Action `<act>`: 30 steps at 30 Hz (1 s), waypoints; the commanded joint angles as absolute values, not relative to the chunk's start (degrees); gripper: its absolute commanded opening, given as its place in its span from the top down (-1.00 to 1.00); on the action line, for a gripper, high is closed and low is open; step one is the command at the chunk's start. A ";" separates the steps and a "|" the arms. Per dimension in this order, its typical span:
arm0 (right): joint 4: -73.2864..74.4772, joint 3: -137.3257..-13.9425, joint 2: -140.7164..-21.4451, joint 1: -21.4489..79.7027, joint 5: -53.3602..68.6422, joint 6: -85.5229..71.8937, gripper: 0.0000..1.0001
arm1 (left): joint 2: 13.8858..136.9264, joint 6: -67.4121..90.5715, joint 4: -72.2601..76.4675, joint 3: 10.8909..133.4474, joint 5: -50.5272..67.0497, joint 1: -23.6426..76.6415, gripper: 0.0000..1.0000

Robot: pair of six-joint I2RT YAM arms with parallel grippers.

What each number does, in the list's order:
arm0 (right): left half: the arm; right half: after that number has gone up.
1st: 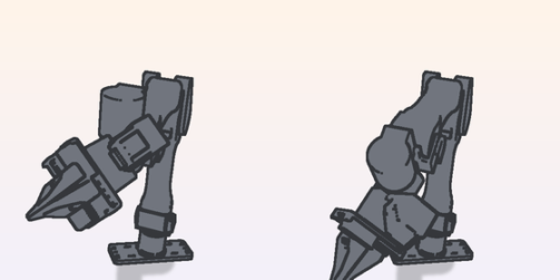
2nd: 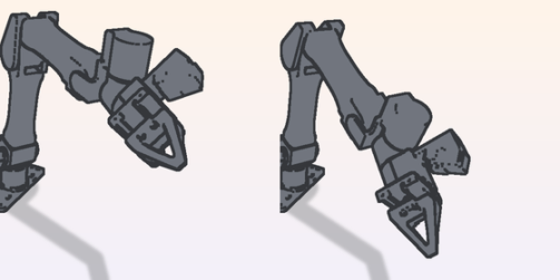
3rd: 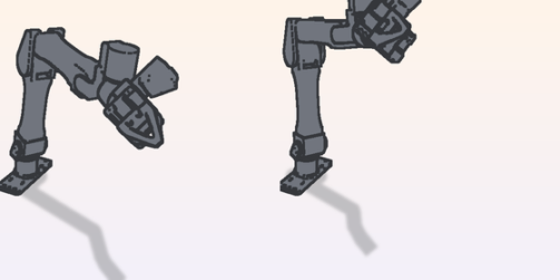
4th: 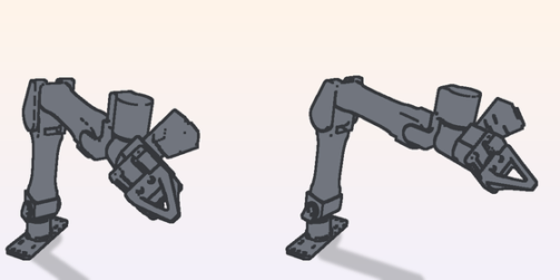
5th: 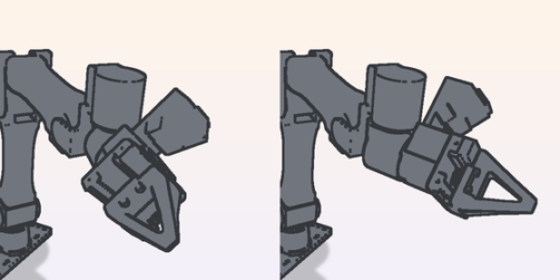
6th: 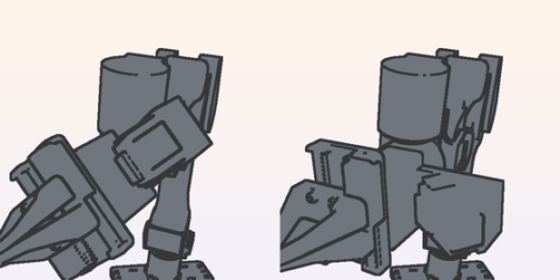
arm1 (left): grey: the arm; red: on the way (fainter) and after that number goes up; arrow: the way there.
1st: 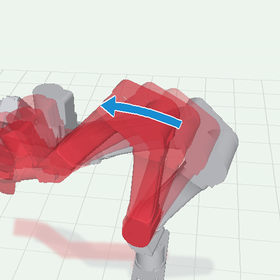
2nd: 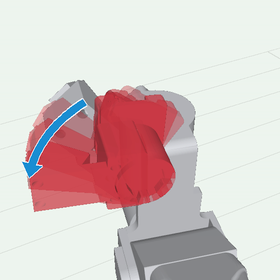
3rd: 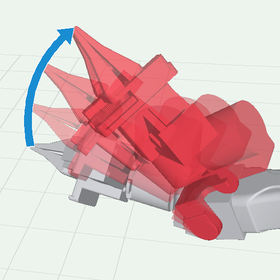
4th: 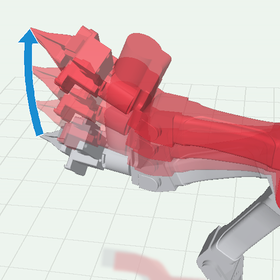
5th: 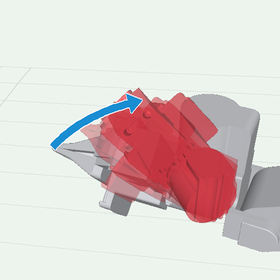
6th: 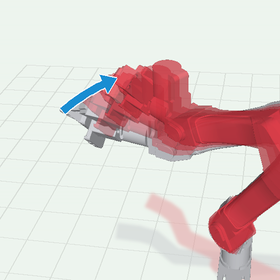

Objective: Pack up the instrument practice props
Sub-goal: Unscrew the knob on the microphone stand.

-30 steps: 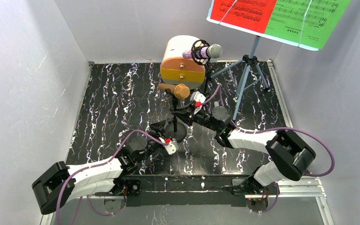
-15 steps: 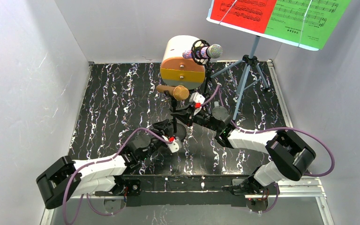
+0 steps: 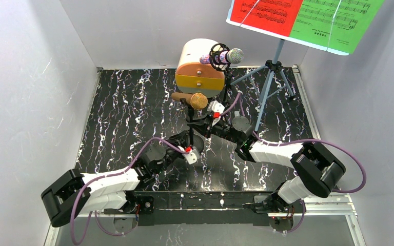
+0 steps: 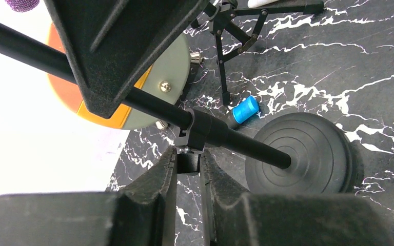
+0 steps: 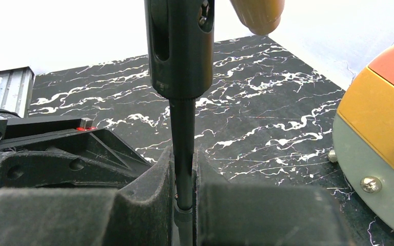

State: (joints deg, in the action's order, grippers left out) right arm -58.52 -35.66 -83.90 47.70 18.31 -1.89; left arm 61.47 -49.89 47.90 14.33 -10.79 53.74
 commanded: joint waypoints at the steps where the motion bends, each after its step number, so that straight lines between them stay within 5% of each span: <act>1: -52.48 -33.57 -84.64 48.97 22.94 -3.08 0.97 | 61.83 -42.90 43.14 16.45 -11.56 53.20 0.85; 11: -52.56 -33.57 -85.06 49.11 23.38 -3.14 0.97 | 59.57 -14.62 24.10 24.78 -4.94 47.20 1.00; 25: -52.47 -33.68 -85.02 49.30 23.69 -3.15 0.97 | 59.40 22.27 24.62 28.20 11.29 34.31 1.00; 30: -52.21 -33.82 -84.78 49.30 23.76 -3.04 0.97 | 58.02 24.50 25.09 27.60 8.20 33.86 0.68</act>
State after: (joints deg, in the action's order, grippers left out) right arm -58.54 -35.66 -83.90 47.33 18.37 -1.54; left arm 58.61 16.95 25.23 26.35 10.90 34.65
